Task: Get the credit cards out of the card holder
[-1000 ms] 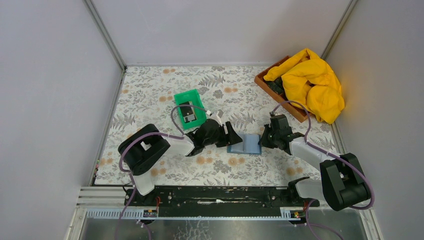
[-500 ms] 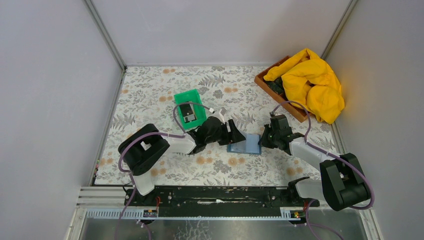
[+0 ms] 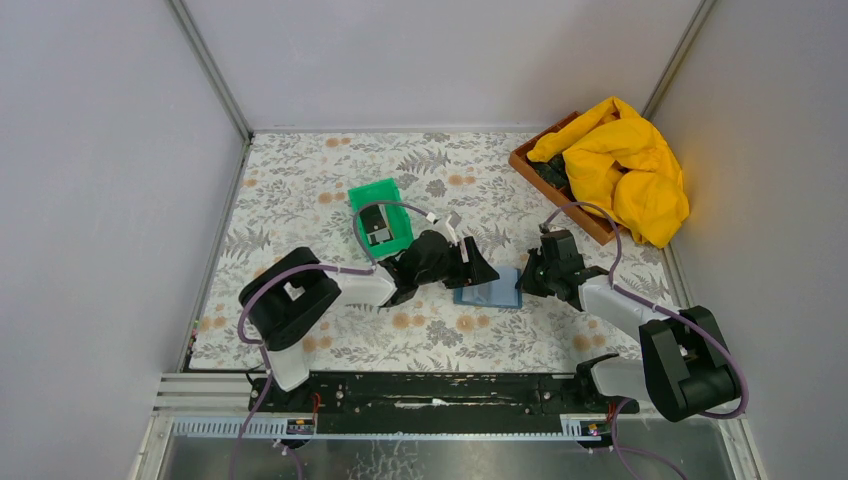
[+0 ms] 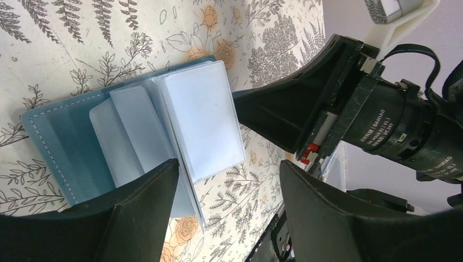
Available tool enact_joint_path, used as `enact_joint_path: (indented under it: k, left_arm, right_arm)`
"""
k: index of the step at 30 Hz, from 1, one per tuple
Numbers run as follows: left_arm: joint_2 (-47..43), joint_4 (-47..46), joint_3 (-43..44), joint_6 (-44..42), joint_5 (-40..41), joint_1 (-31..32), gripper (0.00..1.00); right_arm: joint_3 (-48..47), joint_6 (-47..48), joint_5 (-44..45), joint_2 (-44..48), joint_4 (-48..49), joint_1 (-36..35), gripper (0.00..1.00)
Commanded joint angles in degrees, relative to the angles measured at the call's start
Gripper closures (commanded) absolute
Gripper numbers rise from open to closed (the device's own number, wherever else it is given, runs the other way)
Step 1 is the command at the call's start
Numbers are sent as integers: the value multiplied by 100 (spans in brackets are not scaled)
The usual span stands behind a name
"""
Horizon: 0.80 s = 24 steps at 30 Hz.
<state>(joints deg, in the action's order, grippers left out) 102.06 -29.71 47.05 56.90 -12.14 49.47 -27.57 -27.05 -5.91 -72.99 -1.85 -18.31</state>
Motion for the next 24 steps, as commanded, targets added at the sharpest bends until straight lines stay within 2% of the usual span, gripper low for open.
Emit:
enact_joint_path:
  k: [1,10,24]
  left_arm:
    - [141,-131,175,-92,-84,36,25]
    - [182,-105,252,-109,-107,55,25]
    - [234,-148,213,-92,-109,59,25]
  right_arm:
    - [74,-10,-150,13,-3,-4,100]
    - [79,-71,-86,437,-122,-5,100]
    - [-88,-115,282,1384,-581,-1,91]
